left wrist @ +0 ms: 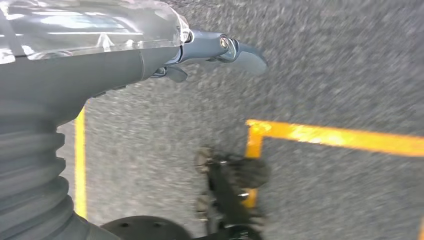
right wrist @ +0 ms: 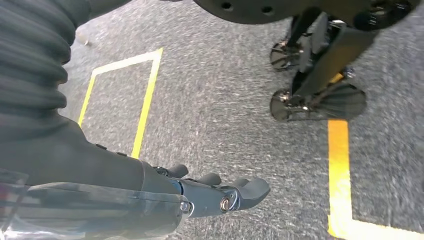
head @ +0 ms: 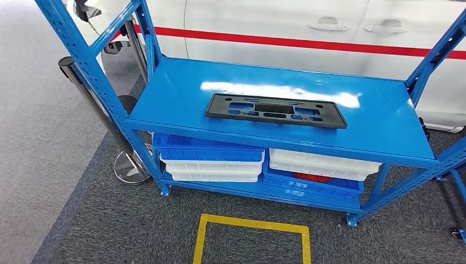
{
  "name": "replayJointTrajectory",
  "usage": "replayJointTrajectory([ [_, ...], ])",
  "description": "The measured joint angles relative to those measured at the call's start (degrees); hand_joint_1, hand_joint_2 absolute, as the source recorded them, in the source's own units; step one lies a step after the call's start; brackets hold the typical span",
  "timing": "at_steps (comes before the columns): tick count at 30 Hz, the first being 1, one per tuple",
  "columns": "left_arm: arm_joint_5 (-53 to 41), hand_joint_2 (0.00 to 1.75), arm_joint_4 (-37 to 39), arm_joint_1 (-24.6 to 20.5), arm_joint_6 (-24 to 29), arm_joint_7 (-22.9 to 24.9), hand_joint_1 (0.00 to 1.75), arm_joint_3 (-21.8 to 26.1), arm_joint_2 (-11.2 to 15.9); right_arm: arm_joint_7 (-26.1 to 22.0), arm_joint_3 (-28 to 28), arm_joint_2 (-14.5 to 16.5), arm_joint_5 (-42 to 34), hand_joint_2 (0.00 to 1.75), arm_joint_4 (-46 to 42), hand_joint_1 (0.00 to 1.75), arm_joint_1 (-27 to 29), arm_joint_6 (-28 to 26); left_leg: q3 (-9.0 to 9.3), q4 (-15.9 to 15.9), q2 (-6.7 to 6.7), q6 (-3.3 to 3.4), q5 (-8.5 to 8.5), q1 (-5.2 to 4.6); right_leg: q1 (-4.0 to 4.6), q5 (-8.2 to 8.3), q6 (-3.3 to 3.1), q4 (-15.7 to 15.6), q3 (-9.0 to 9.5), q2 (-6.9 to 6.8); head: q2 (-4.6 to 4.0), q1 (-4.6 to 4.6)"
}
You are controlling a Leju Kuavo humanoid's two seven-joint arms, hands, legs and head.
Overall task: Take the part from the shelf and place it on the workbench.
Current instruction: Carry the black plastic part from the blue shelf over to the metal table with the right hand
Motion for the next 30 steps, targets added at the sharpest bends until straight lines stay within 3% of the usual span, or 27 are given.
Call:
replayJointTrajectory([
  [3,0.9,0.00,1.1,-1.1,1.0,-3.3,0.00,2.5,0.0,-1.5,1.2,-0.6,-3.8,0.44,1.6,0.00,-1.0,-1.1,0.03,0.0,0.00,0.00,0.00,0.00,0.00,0.00,0.00,0.0,-0.01,0.00,0.01,0.00],
  [4,1.3,0.00,1.4,-1.5,1.3,-4.4,0.00,3.3,0.0,-2.0,1.5,-0.7,-5.0,0.00,2.1,0.00,-1.3,-1.4,0.03,0.0,0.00,0.00,0.00,0.00,0.00,0.00,0.00,0.0,-0.01,0.00,0.01,0.00],
  [9,2.0,0.00,3.3,-3.1,2.5,-10.0,0.00,6.7,0.7,-6.9,2.8,-1.3,-10.9,0.00,4.4,0.00,-2.2,-3.1,0.05,0.0,0.00,0.00,0.00,0.01,0.01,0.00,0.00,0.0,-0.03,0.00,0.00,0.00],
  [13,1.8,0.00,4.1,-3.9,2.8,-13.5,0.00,7.4,1.0,-13.5,2.8,-1.6,-14.4,1.75,5.3,0.00,-2.2,-4.0,0.01,0.0,0.00,0.00,0.00,0.02,0.02,0.00,0.00,0.0,-0.03,0.00,0.00,0.00],
  [20,0.7,0.00,4.8,-5.2,3.9,-16.7,0.00,7.9,1.0,-23.2,-1.1,-2.2,-13.0,1.75,-0.3,0.00,-2.3,-4.4,-0.02,0.0,0.06,0.00,0.00,0.02,0.01,0.03,0.03,0.0,0.00,0.08,0.00,0.00],
  [30,-1.3,0.00,5.4,-5.4,5.1,-17.1,0.00,7.9,0.5,-25.5,-7.3,-0.8,-6.1,1.75,-18.7,0.00,-0.7,-1.6,0.06,0.0,0.08,0.00,0.03,0.03,0.02,0.05,0.03,0.0,-0.03,0.07,0.00,0.00],
])
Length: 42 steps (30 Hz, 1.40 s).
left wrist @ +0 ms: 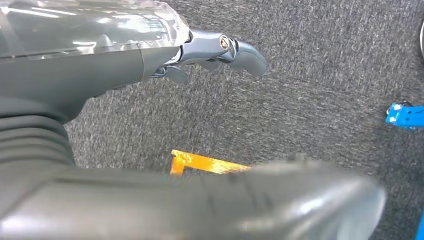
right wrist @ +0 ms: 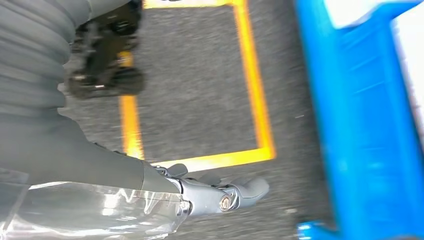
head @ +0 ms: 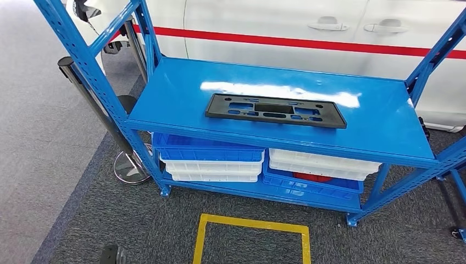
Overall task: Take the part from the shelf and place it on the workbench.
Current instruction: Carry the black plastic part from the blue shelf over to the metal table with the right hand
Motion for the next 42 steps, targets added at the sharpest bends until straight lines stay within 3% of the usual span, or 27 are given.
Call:
replayJointTrajectory([
  [16,-2.3,0.00,0.6,0.0,1.4,1.5,0.00,-0.1,-1.2,-2.4,-5.7,2.0,7.9,1.75,-34.4,0.00,5.9,3.1,0.00,0.0,0.00,0.00,0.00,0.00,-0.01,0.00,0.00,0.0,-0.01,0.01,-0.01,0.00],
  [31,-4.2,0.00,1.1,-0.2,2.2,1.5,0.00,-0.1,-2.7,-4.2,0.4,-1.0,24.3,1.75,-58.5,0.00,5.5,-6.2,-0.40,0.5,0.00,0.19,-0.07,-0.17,-0.14,0.26,0.29,-0.1,-0.08,0.00,0.00,0.00],
  [34,-4.2,0.00,1.2,-0.2,2.2,1.5,0.00,-0.1,-3.0,-3.0,2.7,-1.7,28.2,0.44,-61.6,0.00,4.8,-8.2,-0.61,0.6,-0.01,0.59,0.00,-0.24,-0.25,0.47,0.65,-0.2,-0.09,0.00,-0.01,0.00],
  [35,-4.3,0.00,1.3,-0.2,2.1,1.6,0.00,-0.1,-3.2,-2.4,3.4,-1.9,29.3,0.44,-62.6,0.00,4.7,-8.7,-0.57,0.4,0.02,0.85,0.22,-0.07,-0.25,0.45,0.81,-0.2,-0.11,-0.01,-0.01,0.00],
  [36,-4.4,0.00,1.3,-0.2,2.0,1.6,0.00,-0.1,-3.4,-1.8,4.1,-2.2,30.4,0.87,-63.7,0.00,4.6,-9.2,-0.50,0.0,0.06,1.12,0.48,0.11,-0.23,0.15,0.94,0.1,-0.29,-0.01,-0.01,0.01],
  [38,-4.8,0.00,1.4,-0.2,1.2,1.8,0.00,-0.1,-3.9,-0.2,6.2,-2.7,33.1,1.75,-66.4,0.00,4.3,-10.1,-0.45,-0.5,0.24,1.62,0.94,0.39,-0.16,-2.31,1.07,4.1,-2.24,-0.01,0.00,0.01],
  [40,-5.3,0.00,1.6,-0.2,-0.5,2.0,0.00,-0.1,-4.2,2.0,8.6,-3.1,36.1,1.75,-68.8,0.00,4.0,-10.4,-0.66,-0.5,0.40,1.77,1.02,0.33,-0.09,-5.89,1.11,12.0,-6.26,0.00,0.00,0.00],
  [41,-5.5,0.00,1.6,-0.1,-1.3,2.0,0.00,-0.1,-4.3,3.1,9.7,-3.1,37.4,1.75,-69.5,0.00,4.0,-10.3,-0.71,-0.5,0.43,1.76,0.99,0.31,-0.06,-6.74,1.12,15.2,-7.98,0.00,0.00,0.00],
  [42,-5.7,0.00,1.7,-0.1,-1.9,2.0,0.00,-0.1,-4.4,3.8,10.6,-3.1,38.4,1.75,-70.0,0.00,4.0,-10.2,-0.67,-0.5,0.42,1.72,0.93,0.30,-0.05,-6.41,1.08,16.5,-8.83,0.00,0.00,0.00],
])
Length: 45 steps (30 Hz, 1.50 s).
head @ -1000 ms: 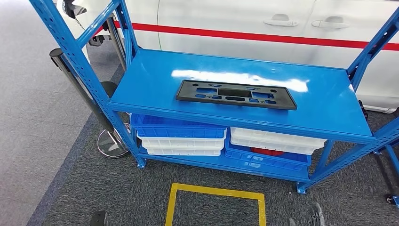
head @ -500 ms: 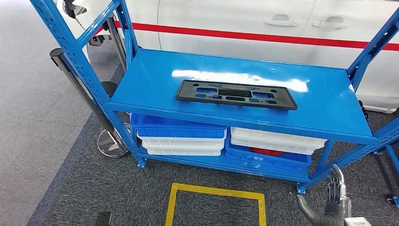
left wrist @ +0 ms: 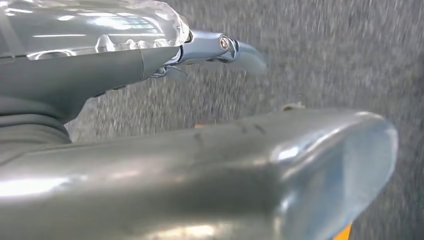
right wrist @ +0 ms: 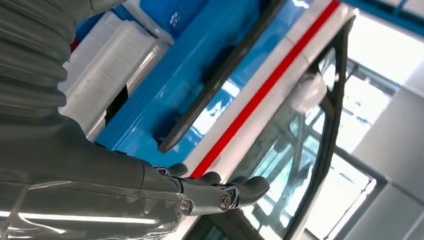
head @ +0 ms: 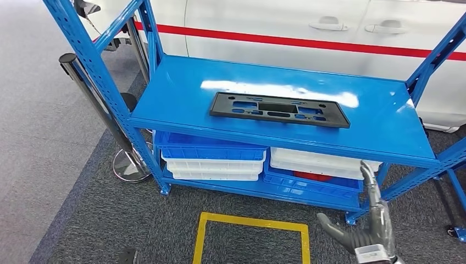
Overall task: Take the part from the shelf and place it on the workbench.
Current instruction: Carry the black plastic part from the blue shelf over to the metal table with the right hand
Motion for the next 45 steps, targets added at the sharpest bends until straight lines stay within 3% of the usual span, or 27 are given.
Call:
replayJointTrajectory([
  [1,-0.2,0.00,0.1,0.0,-0.3,0.0,0.00,0.0,-0.1,0.4,0.8,0.0,0.7,1.75,-0.4,0.00,0.0,0.1,0.14,0.0,-0.04,-0.09,-0.12,0.00,0.01,1.57,-0.12,-1.2,0.38,0.00,-0.01,0.00],
  [3,-0.6,0.00,0.1,0.1,-0.6,-0.1,0.00,0.0,-0.4,0.7,2.0,0.0,1.6,1.75,-1.3,0.00,-0.2,0.4,0.53,0.1,-0.13,-0.44,-0.54,0.01,0.10,6.00,-0.64,-8.6,3.61,0.01,0.00,0.01],
  [5,-0.6,0.00,0.2,0.1,-0.8,-0.2,0.00,0.0,-0.6,0.9,3.2,0.0,2.5,1.75,-1.9,0.00,-0.5,0.7,0.59,0.3,-0.15,-1.04,-0.97,-0.10,0.47,7.97,-1.25,-14.7,6.33,0.02,-0.01,0.01],
  [7,-0.6,0.00,0.3,0.0,-1.0,-0.3,0.00,0.0,-0.7,1.4,4.1,0.0,3.8,1.75,-2.2,0.00,-0.8,0.8,0.42,0.3,-0.12,-1.72,-1.22,-0.12,0.86,7.60,-1.79,-16.2,6.79,0.08,0.00,0.00],
  [10,-1.0,0.00,0.3,-0.2,-1.1,-0.4,0.00,0.0,-0.7,2.5,5.2,0.3,7.3,1.75,-2.5,0.00,-1.1,0.6,0.27,1.5,0.07,-2.80,-2.33,-0.08,0.45,7.32,-2.75,-16.9,7.49,0.07,0.01,-0.01],
  [12,-1.5,0.00,0.3,-0.3,-1.2,-0.4,0.00,-0.1,-0.8,3.2,5.8,0.6,9.9,1.75,-2.6,0.00,-1.3,0.0,-2.52,7.2,0.18,-3.49,-4.85,0.26,0.23,7.03,-3.27,-17.2,8.15,-0.12,0.00,-0.03],
  [14,-2.0,0.00,0.3,-0.3,-1.4,-0.3,0.00,-0.1,-0.8,3.7,6.1,1.1,13.0,1.75,-2.6,0.00,-1.4,-1.4,-7.21,14.9,0.20,-3.99,-7.22,0.67,0.22,6.53,-3.46,-17.1,8.62,-0.20,-0.01,-0.04],
  [15,-2.2,0.00,0.3,-0.2,-1.4,-0.3,0.00,-0.1,-0.8,3.8,6.3,1.4,15.1,1.75,-2.6,0.00,-1.4,-2.4,-8.79,16.8,0.20,-4.14,-7.03,0.84,0.20,6.21,-3.42,-17.1,8.98,-0.17,-0.01,-0.04],
  [16,-2.4,0.00,0.3,-0.2,-1.5,-0.2,0.00,-0.1,-0.8,3.9,6.4,1.6,17.3,1.75,-2.6,0.00,-1.3,-3.5,-9.31,16.5,0.20,-4.22,-5.59,0.97,0.16,5.83,-3.33,-17.1,9.47,-0.11,0.00,-0.04],
  [19,-2.6,0.00,0.4,-0.2,-1.7,-0.1,0.00,-0.4,-0.8,4.0,6.7,2.1,22.0,1.75,-2.5,0.00,-1.3,-5.8,-6.01,6.4,0.29,-4.01,1.61,1.05,0.09,4.42,-2.69,-17.2,11.35,0.00,0.00,-0.03],
  [21,-2.6,0.00,0.4,-0.3,-1.8,0.0,0.00,-0.7,-0.8,4.1,6.7,2.3,22.7,1.75,-2.5,0.00,-1.4,-6.3,-4.23,2.2,0.32,-3.29,2.59,0.78,0.19,3.80,-2.00,-17.2,11.88,0.03,-0.01,-0.03],
  [24,-2.7,0.00,0.5,-0.4,-1.8,0.1,0.00,-1.0,-0.9,4.4,6.8,2.5,23.8,1.75,-2.5,0.00,-1.4,-6.8,-3.47,1.3,0.18,-1.92,1.62,0.72,0.20,3.83,-0.89,-16.7,12.12,0.05,0.01,-0.02],
  [26,-2.9,0.00,0.5,-0.4,-1.9,0.3,0.00,-1.1,-0.9,5.1,6.8,2.6,27.4,1.75,-2.5,0.00,-1.6,-8.5,-2.44,0.7,0.13,-1.10,1.29,0.83,0.13,2.69,-0.56,-13.6,10.63,0.04,0.02,-0.01],
  [29,-3.6,0.00,0.5,-0.6,-1.8,0.8,0.00,-1.2,-0.9,7.6,7.1,2.7,37.4,1.75,-1.8,0.00,-2.1,-13.0,-1.40,0.5,0.11,-0.39,0.48,0.58,0.13,-0.90,-0.48,-3.1,3.43,0.05,0.01,0.01],
  [30,-3.7,0.00,0.5,-0.6,-1.9,1.0,0.00,-1.3,-0.9,8.6,7.3,2.7,40.8,1.75,-1.3,0.00,-2.3,-14.5,-1.04,0.5,0.08,-0.32,0.12,0.43,0.14,-1.07,-0.47,-0.9,1.31,0.04,0.01,0.01],
  [31,-3.6,0.00,0.5,-0.6,-1.9,1.2,0.00,-1.3,-0.9,9.6,7.5,2.7,43.7,1.75,-0.6,0.00,-2.6,-15.7,-0.51,0.5,0.03,-0.30,-0.30,0.28,0.18,-0.02,-0.52,-0.6,0.15,0.04,0.01,0.00],
  [32,-3.6,0.00,0.5,-0.6,-1.9,1.4,0.00,-1.4,-0.9,10.6,7.7,2.7,46.1,1.75,0.2,0.00,-3.0,-16.6,0.17,0.5,-0.01,-0.33,-0.78,0.15,0.29,2.22,-0.73,-2.6,0.14,0.04,0.01,0.00],
  [34,-3.6,0.00,0.5,-0.7,-1.8,1.6,0.00,-1.4,-1.0,11.9,8.3,2.7,48.8,1.75,1.9,0.00,-4.2,-17.5,1.59,0.4,-0.04,-0.50,-1.80,0.02,0.84,7.88,-1.73,-9.9,2.02,0.04,0.01,-0.01],
  [35,-3.6,0.00,0.6,-0.8,-1.7,1.7,0.00,-1.4,-1.1,12.4,8.6,2.7,49.6,1.75,3.0,0.00,-4.9,-17.7,1.96,0.4,-0.07,-0.69,-2.19,0.03,1.23,9.07,-2.27,-12.9,2.77,0.03,0.00,-0.01],
  [36,-3.5,0.00,0.6,-1.0,-1.6,1.8,0.00,-1.3,-1.2,12.9,9.0,2.7,50.5,1.75,4.1,0.00,-5.6,-17.8,2.01,0.2,-0.08,-0.97,-2.50,0.09,1.56,9.62,-2.78,-14.7,3.17,0.05,0.00,0.01],
  [38,-3.5,0.00,0.7,-1.3,-1.4,2.0,0.00,-1.3,-1.3,14.0,9.8,2.8,52.5,1.75,6.3,0.00,-6.8,-17.8,2.33,0.2,-0.06,-1.61,-2.61,0.11,1.87,9.20,-3.43,-16.0,3.43,0.14,0.01,0.07],
  [41,-3.4,0.00,0.7,-1.3,-0.9,2.0,0.00,-1.3,-1.3,15.7,11.5,3.5,55.4,1.75,11.2,0.00,-9.6,-17.9,2.33,2.7,0.14,-2.41,-2.95,-0.03,1.16,9.42,-4.03,-17.3,5.84,0.18,0.01,0.07],
  [42,-3.3,0.00,0.7,-1.5,-0.8,2.0,0.00,-1.3,-1.3,16.1,12.2,3.9,55.9,1.75,13.2,0.00,-10.8,-17.9,0.99,5.3,0.17,-2.68,-3.64,0.11,0.94,9.19,-4.17,-17.6,6.64,0.16,0.01,0.05],
  [45,-2.9,0.00,0.7,-1.6,-0.5,1.8,0.00,-1.0,-1.3,16.5,14.1,5.0,56.3,1.75,18.9,0.00,-13.6,-18.0,-5.62,14.3,0.19,-3.65,-7.31,0.93,0.83,8.05,-4.33,-17.7,7.94,0.10,0.01,0.05],
])
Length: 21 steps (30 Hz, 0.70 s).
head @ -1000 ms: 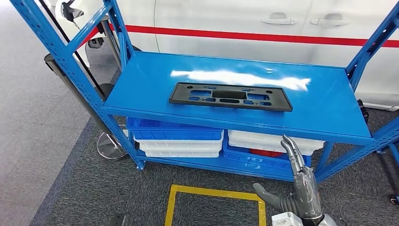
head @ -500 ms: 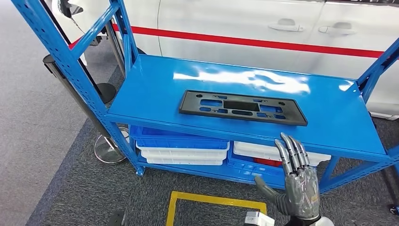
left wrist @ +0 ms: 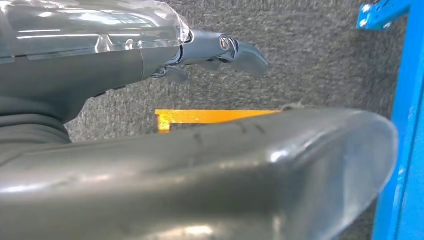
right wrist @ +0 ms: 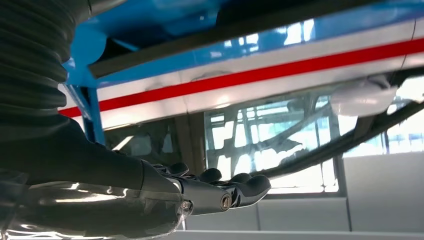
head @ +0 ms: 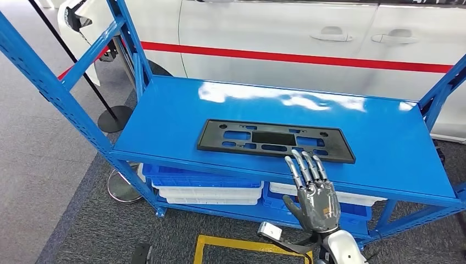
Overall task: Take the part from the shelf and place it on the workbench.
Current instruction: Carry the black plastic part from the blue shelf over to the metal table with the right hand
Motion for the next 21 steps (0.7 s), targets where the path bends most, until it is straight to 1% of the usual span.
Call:
replayJointTrajectory([
  [1,0.2,0.00,0.0,0.1,0.2,0.0,0.00,0.1,0.0,0.0,0.5,0.3,-0.2,1.75,1.8,0.00,-0.7,-0.1,-1.51,0.8,0.01,-0.35,-0.12,0.23,-0.07,-0.45,0.10,0.0,0.49,0.05,0.00,0.00],
  [2,0.4,0.00,0.0,0.3,0.4,-0.1,0.00,0.1,0.0,0.0,1.0,0.7,-0.4,1.75,3.5,0.00,-1.4,-0.1,-2.10,-0.3,0.02,-0.64,1.15,0.44,-0.17,-0.92,0.26,0.1,1.08,0.12,0.00,-0.01],
  [3,0.5,0.00,0.0,0.4,0.7,-0.1,0.00,0.2,0.1,0.0,1.4,1.0,-0.8,1.75,5.0,0.00,-2.1,-0.2,-1.81,-3.3,0.05,-0.89,3.81,0.64,-0.30,-1.44,0.48,0.1,1.78,0.19,0.00,-0.01],
  [4,0.5,0.00,0.0,0.5,1.0,0.0,0.00,0.3,0.1,0.0,1.8,1.3,-1.2,1.75,6.5,0.00,-2.9,-0.2,-1.08,-7.1,0.11,-1.10,7.05,0.79,-0.40,-2.02,0.78,0.1,2.39,0.21,-0.01,-0.01],
  [5,0.5,0.00,0.1,0.5,1.2,0.1,0.00,0.4,0.1,0.0,2.1,1.6,-1.7,1.75,7.7,0.00,-3.8,-0.3,-0.61,-10.2,0.20,-1.14,9.23,0.78,-0.47,-2.47,1.09,0.2,2.87,0.21,-0.01,0.00],
  [6,0.5,0.00,0.1,0.5,1.4,0.2,0.00,0.6,0.1,0.0,2.5,1.8,-2.2,1.75,8.9,0.00,-4.8,-0.3,-0.34,-12.2,0.32,-0.89,10.79,0.66,-0.46,-2.85,1.45,0.3,3.03,0.19,-0.01,-0.01],
  [7,0.5,0.00,0.1,0.5,1.5,0.3,0.00,0.8,0.1,0.0,2.8,2.0,-2.7,1.75,9.9,0.00,-5.5,-0.3,-0.43,-12.8,0.37,-0.49,11.35,0.50,-0.41,-3.14,1.85,0.4,3.03,0.17,-0.01,-0.03],
  [8,0.5,0.00,0.2,0.5,1.6,0.4,0.00,0.9,0.1,0.0,3.0,2.1,-3.0,1.75,10.8,0.00,-6.1,-0.2,-0.67,-12.7,0.39,0.01,11.18,0.30,-0.33,-3.28,2.18,0.4,3.05,0.15,0.00,-0.02],
  [9,0.5,0.00,0.2,0.5,1.7,0.5,0.00,1.1,0.2,0.0,3.2,2.3,-3.3,1.75,11.4,0.00,-6.6,-0.2,-0.53,-12.7,0.39,0.50,11.47,0.31,-0.26,-3.51,2.57,0.3,3.06,0.15,0.01,-0.03],
  [10,0.5,0.00,0.2,0.5,1.8,0.5,0.00,1.2,0.2,0.0,3.4,2.4,-3.6,1.75,11.9,0.00,-7.1,-0.1,-0.35,-12.9,0.35,0.83,11.51,0.39,-0.32,-3.89,2.89,0.5,3.15,0.10,0.00,-0.02],
  [11,0.5,0.00,0.2,0.6,1.9,0.6,0.00,1.3,0.2,0.0,3.5,2.5,-3.9,1.75,12.3,0.00,-7.7,0.0,-0.12,-13.1,0.36,1.13,11.45,0.48,-0.37,-4.57,3.09,1.5,2.81,0.05,0.00,-0.01],
  [12,0.5,0.00,0.2,0.5,2.0,0.6,0.00,1.3,0.2,0.0,3.5,2.6,-4.0,1.75,12.8,0.00,-8.3,0.1,0.11,-13.3,0.37,1.43,11.37,0.56,-0.44,-5.75,3.29,3.7,1.74,0.03,0.00,-0.01],
  [13,0.5,0.00,0.2,0.4,2.1,0.6,0.00,1.4,0.3,0.0,3.6,2.7,-4.2,1.75,13.3,0.00,-8.8,0.3,0.27,-13.4,0.36,1.72,11.24,0.54,-0.52,-7.27,3.38,7.2,-0.13,-0.01,0.00,-0.01],
  [14,0.5,0.00,0.2,0.3,2.2,0.6,0.00,1.5,0.3,0.1,3.6,2.7,-4.4,1.75,13.9,0.00,-9.2,0.4,0.36,-13.4,0.33,1.97,11.08,0.47,-0.51,-8.77,3.45,11.3,-2.59,-0.01,0.00,-0.01],
  [15,0.5,0.00,0.2,0.2,2.3,0.6,0.00,1.6,0.3,0.1,3.6,2.8,-4.4,1.75,14.4,0.00,-9.4,0.6,0.47,-13.4,0.26,2.13,10.93,0.38,-0.51,-9.71,3.50,15.1,-5.00,-0.01,0.00,-0.01],
  [16,0.5,0.00,0.2,0.2,2.4,0.6,0.00,1.6,0.3,0.2,3.7,2.9,-4.5,1.75,14.9,0.00,-9.5,0.8,0.63,-13.4,0.18,2.22,10.79,0.30,-0.51,-9.57,3.48,17.2,-6.70,-0.01,0.00,-0.01],
  [17,0.5,0.00,0.2,0.2,2.4,0.6,0.00,1.6,0.3,0.2,3.7,3.0,-4.5,1.75,15.2,0.00,-9.6,1.0,0.84,-13.4,0.10,2.24,10.64,0.22,-0.50,-8.27,3.36,17.1,-7.33,-0.01,0.00,-0.01],
  [18,0.5,0.00,0.2,0.3,2.4,0.6,0.00,1.6,0.3,0.3,3.8,3.1,-4.5,1.75,15.6,0.00,-9.9,1.1,1.11,-13.4,0.03,2.20,10.48,0.14,-0.45,-5.95,3.12,14.7,-6.79,-0.01,0.00,-0.01],
  [19,0.5,0.00,0.2,0.3,2.4,0.6,0.00,1.6,0.3,0.4,3.8,3.2,-4.5,1.75,15.8,0.00,-10.2,1.1,1.36,-13.4,-0.01,2.11,10.33,0.08,-0.34,-3.23,2.75,10.8,-5.48,-0.02,0.00,-0.01],
  [20,0.5,0.00,0.2,0.3,2.4,0.7,0.00,1.6,0.3,0.5,3.8,3.4,-4.5,1.75,16.0,0.00,-10.6,1.2,1.52,-13.3,-0.04,1.96,10.16,-0.08,-0.12,-1.23,2.33,7.0,-4.04,-0.03,0.00,-0.01],
  [21,0.4,0.00,0.2,0.2,2.4,0.7,0.00,1.6,0.3,0.6,3.8,3.6,-4.5,1.75,16.1,0.00,-11.0,1.2,1.54,-13.3,-0.06,1.76,10.04,-0.20,0.07,0.01,1.99,4.0,-2.93,-0.05,0.00,-0.01],
])
